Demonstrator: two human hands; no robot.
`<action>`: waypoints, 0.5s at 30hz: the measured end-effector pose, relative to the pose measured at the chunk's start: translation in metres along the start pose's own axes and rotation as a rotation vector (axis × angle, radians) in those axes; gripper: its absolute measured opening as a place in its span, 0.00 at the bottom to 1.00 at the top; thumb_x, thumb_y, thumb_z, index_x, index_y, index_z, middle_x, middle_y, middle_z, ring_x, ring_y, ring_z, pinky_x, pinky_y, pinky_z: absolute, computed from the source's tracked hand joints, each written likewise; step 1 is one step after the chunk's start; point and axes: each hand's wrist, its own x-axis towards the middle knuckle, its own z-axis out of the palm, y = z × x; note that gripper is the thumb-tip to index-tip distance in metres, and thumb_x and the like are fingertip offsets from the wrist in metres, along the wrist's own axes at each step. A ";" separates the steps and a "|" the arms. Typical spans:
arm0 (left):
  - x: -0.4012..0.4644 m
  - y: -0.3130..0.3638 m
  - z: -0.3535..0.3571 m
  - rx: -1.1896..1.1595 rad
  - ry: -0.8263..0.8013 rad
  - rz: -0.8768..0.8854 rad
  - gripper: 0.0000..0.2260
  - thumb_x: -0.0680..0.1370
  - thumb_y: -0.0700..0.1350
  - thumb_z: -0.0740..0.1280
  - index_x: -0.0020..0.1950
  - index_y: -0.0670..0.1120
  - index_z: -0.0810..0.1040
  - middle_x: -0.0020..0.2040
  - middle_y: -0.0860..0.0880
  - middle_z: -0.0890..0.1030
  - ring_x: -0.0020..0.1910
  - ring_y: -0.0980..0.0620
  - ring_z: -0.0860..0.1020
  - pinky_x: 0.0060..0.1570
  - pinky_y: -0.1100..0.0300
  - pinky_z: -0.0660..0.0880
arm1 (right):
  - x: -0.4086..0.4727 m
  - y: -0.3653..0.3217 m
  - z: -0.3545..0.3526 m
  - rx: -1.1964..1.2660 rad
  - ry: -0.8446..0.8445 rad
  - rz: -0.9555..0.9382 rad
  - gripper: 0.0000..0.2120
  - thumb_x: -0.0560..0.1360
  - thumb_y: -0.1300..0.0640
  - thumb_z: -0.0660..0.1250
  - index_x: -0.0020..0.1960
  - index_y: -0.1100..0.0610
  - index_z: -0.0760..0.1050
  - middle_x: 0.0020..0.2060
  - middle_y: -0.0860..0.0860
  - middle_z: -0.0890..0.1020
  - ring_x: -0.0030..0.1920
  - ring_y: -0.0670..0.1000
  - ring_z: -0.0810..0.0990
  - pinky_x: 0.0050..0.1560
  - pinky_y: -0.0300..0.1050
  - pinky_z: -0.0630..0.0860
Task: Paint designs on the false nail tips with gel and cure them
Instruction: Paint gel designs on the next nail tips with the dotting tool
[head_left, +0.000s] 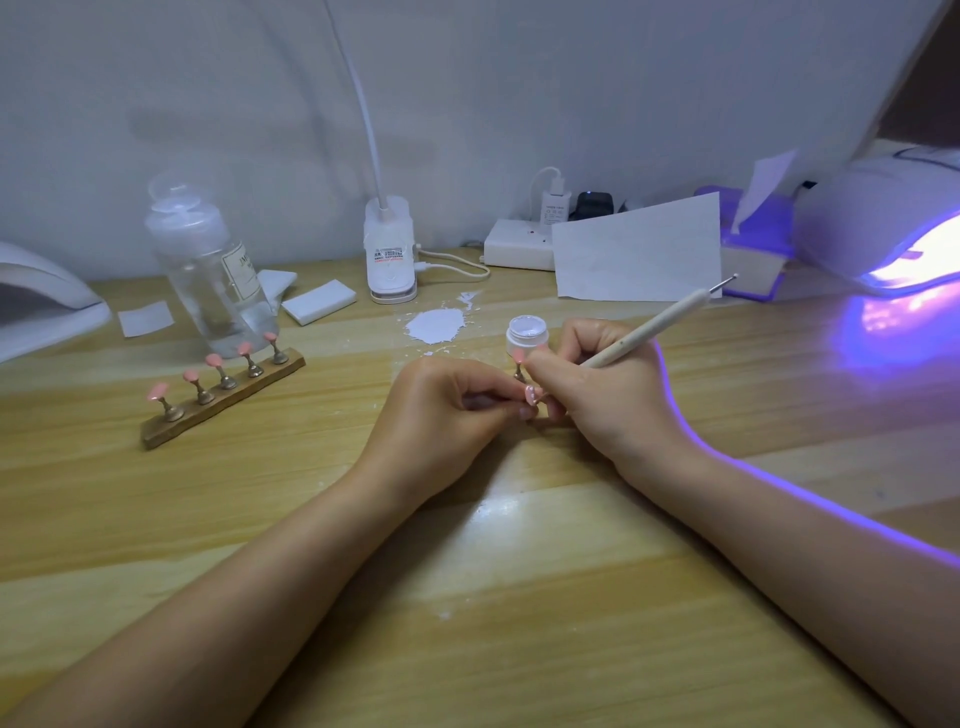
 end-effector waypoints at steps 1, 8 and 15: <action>0.000 0.000 0.000 0.000 0.000 0.001 0.07 0.69 0.31 0.71 0.44 0.39 0.83 0.39 0.47 0.83 0.39 0.61 0.80 0.46 0.69 0.76 | 0.000 0.000 0.000 0.004 0.000 -0.001 0.22 0.69 0.71 0.65 0.23 0.56 0.62 0.15 0.47 0.72 0.20 0.46 0.74 0.22 0.30 0.66; 0.000 0.000 0.000 0.004 -0.001 -0.007 0.07 0.69 0.31 0.71 0.44 0.39 0.83 0.40 0.46 0.84 0.39 0.61 0.80 0.47 0.67 0.77 | 0.000 0.001 0.000 -0.017 0.001 -0.008 0.21 0.69 0.70 0.66 0.22 0.56 0.63 0.15 0.47 0.72 0.19 0.44 0.72 0.22 0.30 0.65; -0.001 0.001 0.000 -0.008 0.002 -0.018 0.08 0.68 0.32 0.72 0.45 0.41 0.83 0.39 0.47 0.83 0.39 0.59 0.80 0.48 0.66 0.77 | 0.000 0.000 -0.001 -0.013 -0.002 -0.005 0.20 0.69 0.71 0.66 0.23 0.58 0.63 0.15 0.47 0.71 0.18 0.41 0.71 0.22 0.30 0.65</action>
